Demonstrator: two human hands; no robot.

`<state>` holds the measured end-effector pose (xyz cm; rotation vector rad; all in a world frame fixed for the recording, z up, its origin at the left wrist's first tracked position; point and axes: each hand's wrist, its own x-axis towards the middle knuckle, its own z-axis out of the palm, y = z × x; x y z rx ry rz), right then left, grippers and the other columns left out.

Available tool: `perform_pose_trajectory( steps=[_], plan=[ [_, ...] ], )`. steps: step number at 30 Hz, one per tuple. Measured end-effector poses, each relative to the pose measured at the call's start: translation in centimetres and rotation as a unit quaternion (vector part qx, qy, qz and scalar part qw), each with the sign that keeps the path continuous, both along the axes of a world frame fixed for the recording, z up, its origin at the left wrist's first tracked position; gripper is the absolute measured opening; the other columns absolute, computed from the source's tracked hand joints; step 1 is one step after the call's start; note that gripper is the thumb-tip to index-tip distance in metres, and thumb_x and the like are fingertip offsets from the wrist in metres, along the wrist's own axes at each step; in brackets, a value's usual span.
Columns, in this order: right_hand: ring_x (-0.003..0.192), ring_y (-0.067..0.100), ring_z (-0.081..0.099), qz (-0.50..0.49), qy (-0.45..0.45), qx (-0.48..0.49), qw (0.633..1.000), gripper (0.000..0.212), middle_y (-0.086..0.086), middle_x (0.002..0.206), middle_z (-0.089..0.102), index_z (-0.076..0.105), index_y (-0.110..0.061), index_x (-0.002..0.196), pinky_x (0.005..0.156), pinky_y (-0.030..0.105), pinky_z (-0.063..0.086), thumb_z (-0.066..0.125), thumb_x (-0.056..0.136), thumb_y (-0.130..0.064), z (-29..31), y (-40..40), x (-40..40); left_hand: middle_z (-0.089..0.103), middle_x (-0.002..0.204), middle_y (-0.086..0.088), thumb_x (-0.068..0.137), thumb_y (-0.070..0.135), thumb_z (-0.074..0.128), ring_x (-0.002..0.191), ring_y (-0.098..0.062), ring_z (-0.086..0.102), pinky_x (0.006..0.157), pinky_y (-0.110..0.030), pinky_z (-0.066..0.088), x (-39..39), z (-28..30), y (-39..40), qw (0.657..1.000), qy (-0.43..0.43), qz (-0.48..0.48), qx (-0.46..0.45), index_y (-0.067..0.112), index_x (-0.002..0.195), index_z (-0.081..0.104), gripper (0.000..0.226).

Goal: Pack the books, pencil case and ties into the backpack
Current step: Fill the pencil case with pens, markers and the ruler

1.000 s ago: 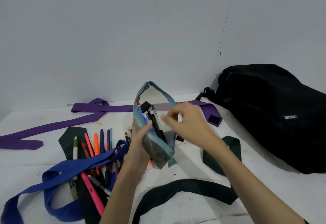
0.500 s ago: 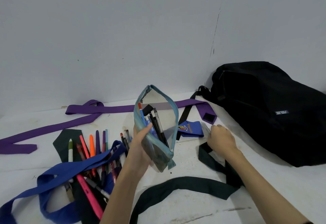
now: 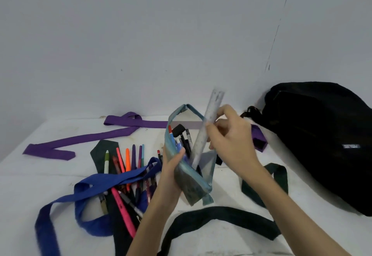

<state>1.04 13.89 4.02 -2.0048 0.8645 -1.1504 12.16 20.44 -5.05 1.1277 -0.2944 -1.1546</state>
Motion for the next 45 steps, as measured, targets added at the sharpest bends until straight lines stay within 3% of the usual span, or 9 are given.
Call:
perform_pose_trajectory(
  steps=[5, 10, 13, 21, 26, 31, 37, 40, 45],
  plan=[
    [0.063, 0.016, 0.062, 0.093, 0.331, -0.018, 0.939, 0.02, 0.001, 0.068, 0.066, 0.066, -0.014, 0.087, 0.072, 0.031, 0.054, 0.059, 0.089, -0.033, -0.7, 1.7, 3.5, 0.064, 0.109, -0.012, 0.073, 0.041, 0.066, 0.094, -0.023, 0.065, 0.069, -0.03, 0.051, 1.1, 0.5, 3.0, 0.999, -0.022, 0.006, -0.026, 0.015, 0.136, 0.044, 0.072],
    [0.051, 0.008, 0.048, 0.013, 0.021, -0.027, 0.999, 0.021, -0.009, 0.052, 0.054, 0.063, -0.018, 0.07, 0.057, 0.023, 0.039, 0.06, 0.089, -0.025, 0.0, 2.6, 5.4, 0.069, 0.11, -0.016, 0.073, 0.033, 0.067, 0.106, -0.034, 0.062, 0.09, -0.047, 0.047, 4.6, 2.1, 6.7, 0.998, 0.035, 0.019, -0.041, 0.015, 0.118, 0.06, 0.049],
    [0.056, 0.012, 0.05, -0.024, -0.015, 0.01, 1.0, 0.022, -0.01, 0.056, 0.055, 0.06, -0.015, 0.068, 0.058, 0.024, 0.038, 0.06, 0.089, -0.02, -1.0, 1.8, 6.8, 0.068, 0.113, -0.014, 0.075, 0.032, 0.063, 0.105, -0.031, 0.063, 0.083, -0.043, 0.049, 8.2, 2.9, 9.2, 0.996, 0.033, 0.057, -0.053, 0.017, 0.123, 0.056, 0.051],
    [0.1, 0.024, 0.057, 0.09, 0.403, 0.047, 0.91, 0.03, 0.006, 0.115, 0.061, 0.056, -0.011, 0.113, 0.076, 0.031, 0.042, 0.058, 0.088, -0.028, -8.7, 2.7, 12.5, 0.066, 0.114, -0.014, 0.078, 0.032, 0.054, 0.106, -0.033, 0.061, 0.084, -0.043, 0.05, 15.0, 4.4, 13.9, 0.995, -0.016, 0.09, -0.049, 0.016, 0.129, 0.052, 0.054],
    [0.086, 0.029, 0.054, 0.027, 0.342, 0.05, 0.938, 0.021, 0.014, 0.101, 0.06, 0.055, -0.005, 0.103, 0.07, 0.037, 0.047, 0.055, 0.082, -0.005, -9.6, 4.3, 15.2, 0.061, 0.125, -0.015, 0.073, 0.034, 0.066, 0.115, -0.033, 0.057, 0.083, -0.043, 0.051, 16.7, 4.2, 15.4, 0.995, -0.033, 0.084, -0.041, 0.018, 0.133, 0.049, 0.064],
    [0.061, 0.012, 0.052, 0.122, 0.147, 0.087, 0.978, 0.012, 0.005, 0.078, 0.064, 0.067, -0.004, 0.086, 0.053, 0.015, 0.035, 0.057, 0.084, 0.0, -7.4, 7.9, 20.0, 0.064, 0.119, -0.013, 0.051, 0.049, 0.08, 0.11, -0.033, 0.059, 0.091, -0.051, 0.048, 18.1, 5.1, 16.5, 0.995, -0.057, 0.068, -0.04, 0.025, 0.124, 0.054, 0.081],
    [0.069, 0.003, 0.066, 0.355, 0.101, 0.327, 0.87, 0.038, -0.012, 0.078, 0.068, 0.062, -0.019, 0.09, 0.069, 0.02, 0.054, 0.04, 0.088, 0.012, -7.3, 10.7, 23.4, 0.056, 0.128, -0.019, 0.061, 0.04, 0.064, 0.12, -0.036, 0.051, 0.102, -0.054, 0.04, 19.7, 6.0, 17.1, 0.992, -0.05, 0.112, -0.029, 0.014, 0.13, 0.05, 0.075],
    [0.07, 0.016, 0.068, 0.284, 0.045, 0.343, 0.894, 0.028, 0.003, 0.103, 0.067, 0.062, -0.011, 0.106, 0.066, 0.022, 0.054, 0.043, 0.093, 0.005, -7.3, 8.8, 22.2, 0.063, 0.119, -0.013, 0.07, 0.037, 0.066, 0.111, -0.033, 0.058, 0.088, -0.047, 0.048, 20.8, 5.5, 17.6, 0.994, -0.065, 0.082, -0.026, 0.021, 0.132, 0.049, 0.066],
    [0.065, 0.017, 0.063, 0.035, 0.154, 0.191, 0.969, 0.012, 0.011, 0.086, 0.069, 0.064, -0.01, 0.085, 0.066, 0.03, 0.051, 0.053, 0.09, -0.008, -8.8, 3.7, 17.4, 0.063, 0.12, -0.011, 0.063, 0.043, 0.07, 0.112, -0.033, 0.058, 0.093, -0.05, 0.047, 21.3, 3.7, 16.4, 0.997, -0.065, 0.051, -0.008, 0.025, 0.13, 0.049, 0.072]
  ],
)
